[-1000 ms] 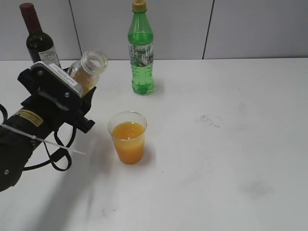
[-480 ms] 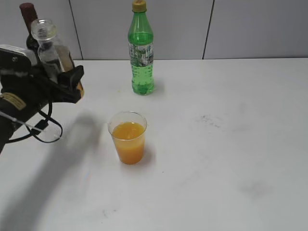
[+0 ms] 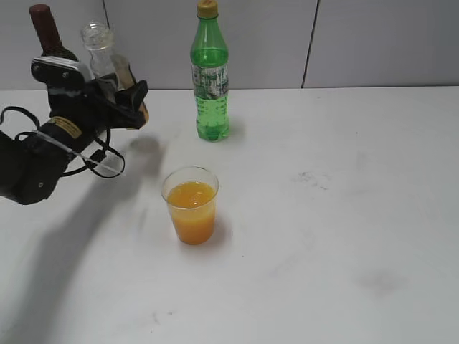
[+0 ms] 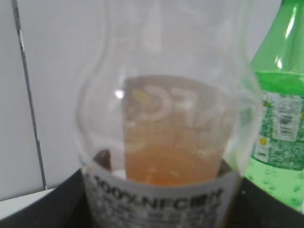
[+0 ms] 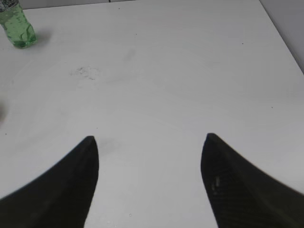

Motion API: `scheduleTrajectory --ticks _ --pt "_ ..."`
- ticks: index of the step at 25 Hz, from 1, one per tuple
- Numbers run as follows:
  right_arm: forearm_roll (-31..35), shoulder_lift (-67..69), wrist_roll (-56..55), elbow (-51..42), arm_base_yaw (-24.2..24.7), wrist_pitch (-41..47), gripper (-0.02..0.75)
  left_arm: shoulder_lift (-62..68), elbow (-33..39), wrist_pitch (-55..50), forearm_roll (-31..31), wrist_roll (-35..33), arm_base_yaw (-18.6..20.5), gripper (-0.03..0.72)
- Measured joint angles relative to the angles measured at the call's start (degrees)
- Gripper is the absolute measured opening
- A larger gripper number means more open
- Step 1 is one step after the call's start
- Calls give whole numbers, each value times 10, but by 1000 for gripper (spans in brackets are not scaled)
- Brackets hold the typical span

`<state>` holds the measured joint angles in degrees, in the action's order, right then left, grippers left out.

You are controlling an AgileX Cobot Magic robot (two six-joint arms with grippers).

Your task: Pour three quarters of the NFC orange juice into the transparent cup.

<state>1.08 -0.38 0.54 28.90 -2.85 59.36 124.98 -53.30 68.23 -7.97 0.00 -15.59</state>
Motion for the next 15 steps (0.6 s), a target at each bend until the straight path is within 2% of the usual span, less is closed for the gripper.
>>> scheduleTrajectory --ticks 6,15 --pt "0 0 0 0 0 0 519 68 -61 -30 23 0 0 473" --pt "0 0 0 0 0 0 519 84 -68 -41 20 0 0 473"
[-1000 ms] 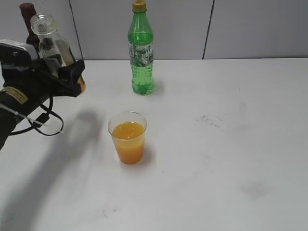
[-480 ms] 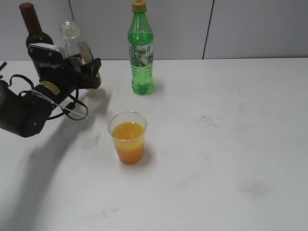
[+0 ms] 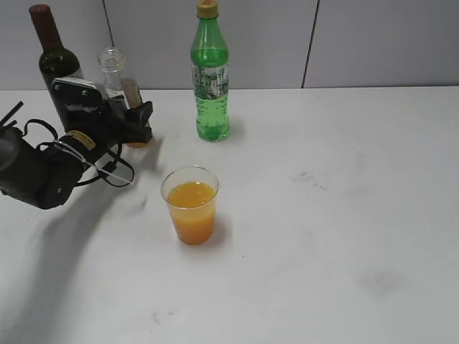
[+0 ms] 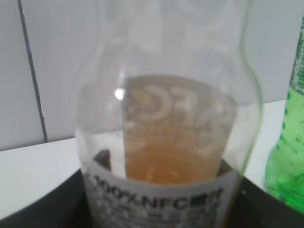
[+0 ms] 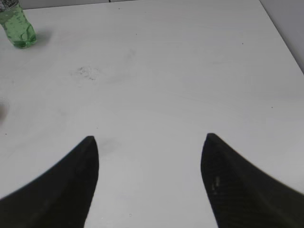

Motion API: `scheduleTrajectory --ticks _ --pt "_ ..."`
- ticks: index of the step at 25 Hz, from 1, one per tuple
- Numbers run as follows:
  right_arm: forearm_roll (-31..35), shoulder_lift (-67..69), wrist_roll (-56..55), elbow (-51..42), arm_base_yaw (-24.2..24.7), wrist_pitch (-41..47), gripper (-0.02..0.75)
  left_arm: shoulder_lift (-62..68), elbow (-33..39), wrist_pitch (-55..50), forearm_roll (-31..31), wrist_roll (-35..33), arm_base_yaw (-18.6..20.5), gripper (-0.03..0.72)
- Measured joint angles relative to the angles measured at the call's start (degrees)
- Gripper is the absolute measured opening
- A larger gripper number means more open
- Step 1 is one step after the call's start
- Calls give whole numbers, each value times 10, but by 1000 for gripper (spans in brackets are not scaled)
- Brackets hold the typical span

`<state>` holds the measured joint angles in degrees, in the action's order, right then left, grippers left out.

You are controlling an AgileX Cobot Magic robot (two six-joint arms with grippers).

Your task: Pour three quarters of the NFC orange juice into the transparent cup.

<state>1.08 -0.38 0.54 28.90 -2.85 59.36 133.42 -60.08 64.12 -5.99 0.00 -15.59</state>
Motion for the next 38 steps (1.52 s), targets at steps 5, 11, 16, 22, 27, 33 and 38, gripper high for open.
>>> scheduleTrajectory --ticks 5,11,16,22,27,33,38 --pt "0 0 0 0 0 0 519 3 0 15 -5 0 0 549" --pt "0 0 0 0 0 0 519 -5 -1 23 -5 0 0 685" --pt "0 0 0 0 0 0 519 -38 -1 25 -4 0 0 687" --pt "0 0 0 0 0 0 519 -109 -2 30 -4 0 2 687" --pt "0 0 0 0 0 0 519 -181 -3 33 -11 0 5 683" --pt "0 0 0 0 0 0 519 -294 -3 -103 -46 -10 5 670" --pt "0 0 0 0 0 0 519 -425 -3 -316 -50 -13 6 657"
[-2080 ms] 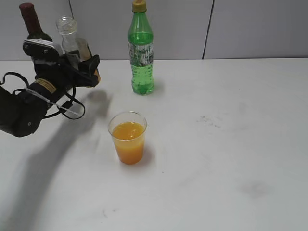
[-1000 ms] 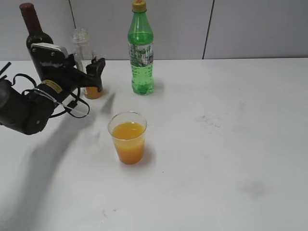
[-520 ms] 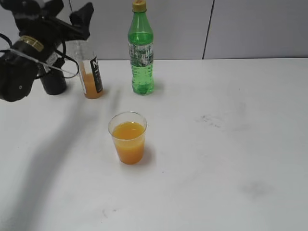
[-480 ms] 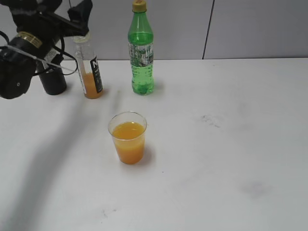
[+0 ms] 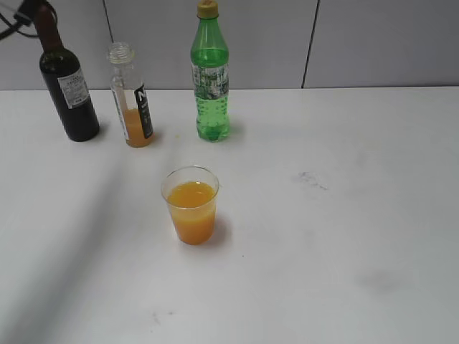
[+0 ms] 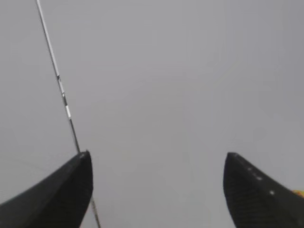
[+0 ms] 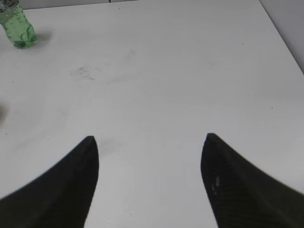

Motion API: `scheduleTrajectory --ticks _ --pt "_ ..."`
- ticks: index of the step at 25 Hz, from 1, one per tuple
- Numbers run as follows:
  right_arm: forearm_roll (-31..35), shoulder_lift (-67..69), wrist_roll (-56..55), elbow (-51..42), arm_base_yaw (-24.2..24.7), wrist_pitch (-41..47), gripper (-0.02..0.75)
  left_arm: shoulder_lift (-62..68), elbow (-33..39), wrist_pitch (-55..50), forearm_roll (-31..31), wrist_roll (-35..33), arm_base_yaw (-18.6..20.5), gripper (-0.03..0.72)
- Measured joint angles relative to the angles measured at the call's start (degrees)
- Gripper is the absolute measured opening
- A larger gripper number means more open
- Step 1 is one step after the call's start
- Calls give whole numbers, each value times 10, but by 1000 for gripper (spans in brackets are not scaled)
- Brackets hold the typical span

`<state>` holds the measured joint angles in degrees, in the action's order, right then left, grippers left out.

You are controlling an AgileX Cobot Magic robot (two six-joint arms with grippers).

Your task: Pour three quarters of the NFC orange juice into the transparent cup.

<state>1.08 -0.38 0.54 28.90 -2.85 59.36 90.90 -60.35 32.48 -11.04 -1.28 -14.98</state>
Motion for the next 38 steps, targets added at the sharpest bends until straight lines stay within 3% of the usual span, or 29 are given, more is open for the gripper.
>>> scheduleTrajectory --ticks 14,21,29,38 --pt "0 0 0 0 0 0 519 -240 0 -610 24 7 45 621" --pt "0 0 0 0 0 0 519 -280 0 -839 37 9 45 609" --pt "0 0 0 0 0 0 519 -341 8 -914 72 9 45 592" --pt "0 0 0 0 0 0 519 -488 123 -928 98 9 45 592"
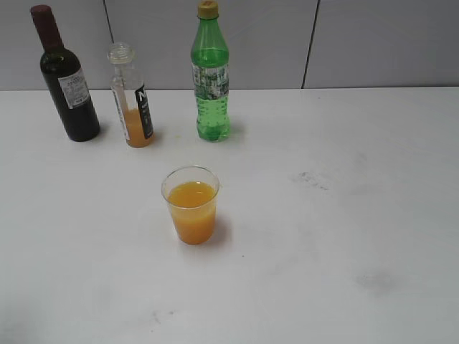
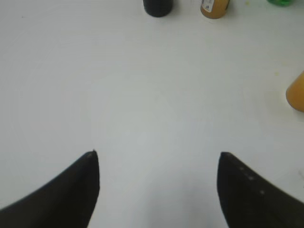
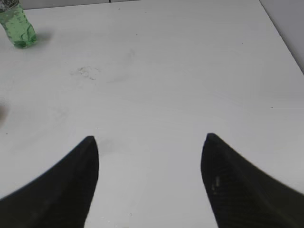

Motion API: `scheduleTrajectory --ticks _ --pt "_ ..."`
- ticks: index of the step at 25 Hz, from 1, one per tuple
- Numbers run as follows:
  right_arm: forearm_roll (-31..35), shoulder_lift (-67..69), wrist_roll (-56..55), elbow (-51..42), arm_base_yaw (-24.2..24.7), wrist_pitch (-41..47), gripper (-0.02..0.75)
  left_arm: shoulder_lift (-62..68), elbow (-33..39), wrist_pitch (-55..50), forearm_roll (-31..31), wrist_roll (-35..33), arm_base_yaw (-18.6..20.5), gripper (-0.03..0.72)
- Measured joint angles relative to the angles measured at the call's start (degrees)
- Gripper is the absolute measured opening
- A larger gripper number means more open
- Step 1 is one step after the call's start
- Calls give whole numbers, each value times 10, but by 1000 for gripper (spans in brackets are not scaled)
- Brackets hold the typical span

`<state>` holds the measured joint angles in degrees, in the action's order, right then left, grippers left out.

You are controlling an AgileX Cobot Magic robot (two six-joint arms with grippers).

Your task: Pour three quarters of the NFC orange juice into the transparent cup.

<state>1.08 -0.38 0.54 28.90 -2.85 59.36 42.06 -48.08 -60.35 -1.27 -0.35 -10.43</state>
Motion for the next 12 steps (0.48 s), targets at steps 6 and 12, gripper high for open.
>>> scheduleTrajectory --ticks 6,12 --pt "0 0 0 0 0 0 519 -83 81 16 9 0 0 592" --pt "0 0 0 0 0 0 519 -126 139 25 13 0 0 589"
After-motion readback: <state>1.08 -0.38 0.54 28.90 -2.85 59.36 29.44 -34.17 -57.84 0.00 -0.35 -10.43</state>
